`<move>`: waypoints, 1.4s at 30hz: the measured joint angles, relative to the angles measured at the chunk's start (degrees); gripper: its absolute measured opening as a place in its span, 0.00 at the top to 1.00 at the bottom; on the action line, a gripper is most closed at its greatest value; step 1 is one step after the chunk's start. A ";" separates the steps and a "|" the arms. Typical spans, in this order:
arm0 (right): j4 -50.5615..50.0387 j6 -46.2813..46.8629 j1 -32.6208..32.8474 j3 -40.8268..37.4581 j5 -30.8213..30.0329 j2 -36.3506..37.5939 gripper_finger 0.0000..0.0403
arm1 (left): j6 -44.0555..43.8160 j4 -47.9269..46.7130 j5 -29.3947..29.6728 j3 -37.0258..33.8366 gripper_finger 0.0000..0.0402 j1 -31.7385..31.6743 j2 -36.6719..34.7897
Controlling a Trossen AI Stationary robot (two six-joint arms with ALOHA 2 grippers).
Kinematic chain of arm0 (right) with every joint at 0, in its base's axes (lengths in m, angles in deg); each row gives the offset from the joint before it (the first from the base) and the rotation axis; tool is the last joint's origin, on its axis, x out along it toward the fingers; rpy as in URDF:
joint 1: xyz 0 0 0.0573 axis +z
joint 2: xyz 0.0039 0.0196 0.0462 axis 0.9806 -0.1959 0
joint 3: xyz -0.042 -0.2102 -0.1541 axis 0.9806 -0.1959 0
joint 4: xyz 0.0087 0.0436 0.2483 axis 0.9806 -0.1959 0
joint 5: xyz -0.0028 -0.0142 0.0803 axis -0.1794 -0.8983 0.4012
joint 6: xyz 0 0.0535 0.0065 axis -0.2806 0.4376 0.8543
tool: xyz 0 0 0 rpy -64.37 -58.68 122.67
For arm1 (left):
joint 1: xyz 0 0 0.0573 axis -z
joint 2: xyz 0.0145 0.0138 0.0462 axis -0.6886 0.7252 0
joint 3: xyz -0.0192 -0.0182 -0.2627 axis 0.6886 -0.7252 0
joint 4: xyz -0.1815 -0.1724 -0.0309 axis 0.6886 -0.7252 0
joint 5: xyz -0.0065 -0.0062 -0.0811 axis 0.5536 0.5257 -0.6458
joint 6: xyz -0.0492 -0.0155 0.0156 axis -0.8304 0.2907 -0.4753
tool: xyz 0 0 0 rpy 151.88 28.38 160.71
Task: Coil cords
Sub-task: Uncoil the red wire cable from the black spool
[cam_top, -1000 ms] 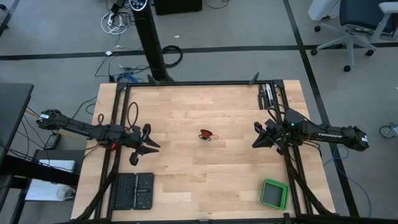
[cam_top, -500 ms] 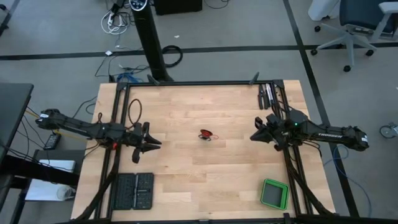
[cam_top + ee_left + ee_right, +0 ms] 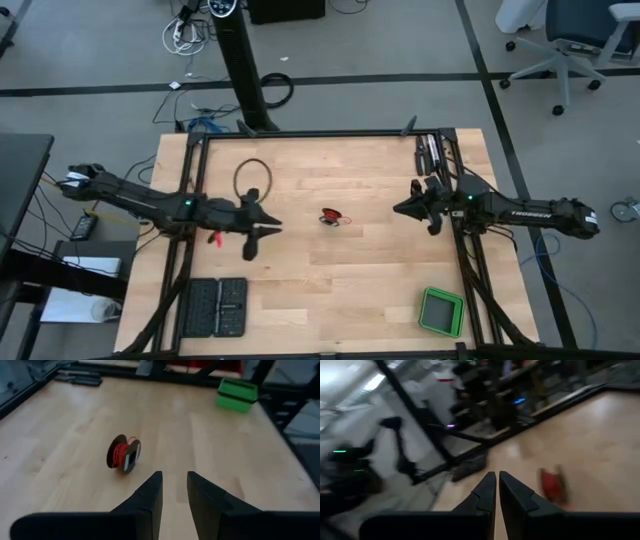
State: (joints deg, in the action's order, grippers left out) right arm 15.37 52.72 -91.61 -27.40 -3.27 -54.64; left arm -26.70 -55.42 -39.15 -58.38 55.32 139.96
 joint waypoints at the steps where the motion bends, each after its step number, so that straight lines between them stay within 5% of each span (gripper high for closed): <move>1: -0.02 -1.20 -0.09 0.41 -0.81 -1.45 0.94 | -0.13 0.05 0.07 1.23 0.77 -0.52 2.15; 14: 0.23 -7.82 -3.88 7.54 2.21 -20.54 0.94 | 5.33 0.67 -3.31 15.46 0.77 -7.97 25.29; 25: 5.92 -10.09 0.97 8.28 0.52 -31.72 0.94 | 14.18 -3.83 -2.85 25.04 0.76 -10.31 40.36; 32: 9.35 -13.03 5.39 8.28 -6.97 -37.02 0.94 | 16.46 -10.63 1.72 29.53 0.70 -11.10 44.33; 42: 17.31 -13.40 5.81 8.31 -4.93 -44.82 0.94 | 18.75 -9.63 -3.72 29.60 0.68 -12.29 44.42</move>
State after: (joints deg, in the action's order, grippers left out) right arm 32.68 39.32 -85.80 -19.10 -8.20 -99.46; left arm -7.94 -65.06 -42.87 -28.78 43.03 184.38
